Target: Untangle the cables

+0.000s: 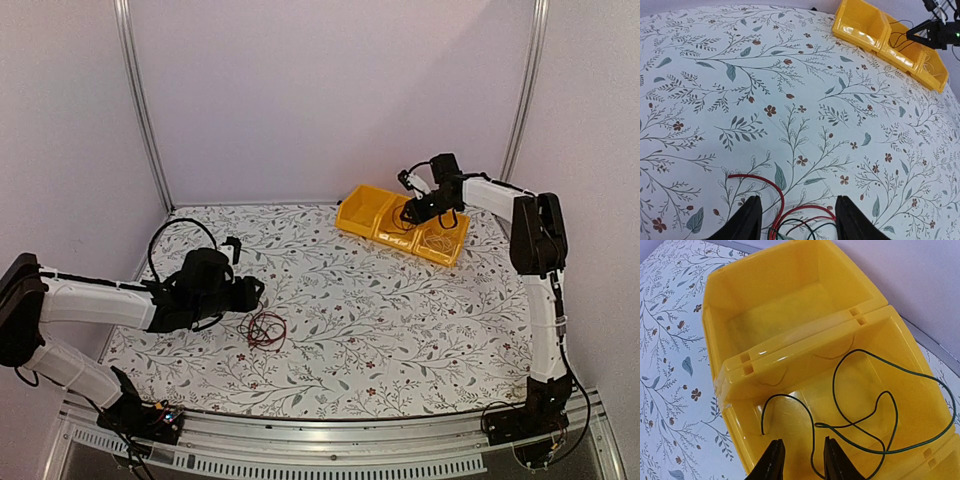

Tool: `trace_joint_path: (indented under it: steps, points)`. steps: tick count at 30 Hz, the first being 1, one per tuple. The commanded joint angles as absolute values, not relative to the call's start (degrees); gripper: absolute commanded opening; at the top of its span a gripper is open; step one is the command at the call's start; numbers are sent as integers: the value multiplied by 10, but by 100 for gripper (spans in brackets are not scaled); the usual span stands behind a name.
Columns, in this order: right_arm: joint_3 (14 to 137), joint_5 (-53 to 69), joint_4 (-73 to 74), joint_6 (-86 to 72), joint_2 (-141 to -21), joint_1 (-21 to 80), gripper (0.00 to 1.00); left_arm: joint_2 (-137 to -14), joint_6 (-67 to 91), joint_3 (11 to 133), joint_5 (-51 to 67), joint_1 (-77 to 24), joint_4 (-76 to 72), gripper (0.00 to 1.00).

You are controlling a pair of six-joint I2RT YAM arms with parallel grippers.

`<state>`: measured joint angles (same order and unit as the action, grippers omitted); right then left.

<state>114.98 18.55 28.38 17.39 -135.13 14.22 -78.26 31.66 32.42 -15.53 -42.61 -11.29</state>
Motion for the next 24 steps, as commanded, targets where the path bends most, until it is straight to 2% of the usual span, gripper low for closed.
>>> trace_joint_path:
  steps: [1, 6, 13, 19, 24]
  points:
    - [1149, 168, 331, 167, -1248, 145, 35, -778, 326, 320, -162, -423, -121, 51]
    - [1150, 142, 367, 174, -1185, 144, 44, -785, 325, 321, -163, -423, -122, 52]
    - [1096, 173, 354, 179, -1108, 145, 46, -793, 309, 353, -176, -422, -81, 51]
    - [928, 344, 263, 207, -983, 144, 45, -773, 321, 385, -200, -422, 44, 50]
    - [738, 433, 118, 186, -869, 144, 45, -755, 342, 378, -190, -423, 120, 46]
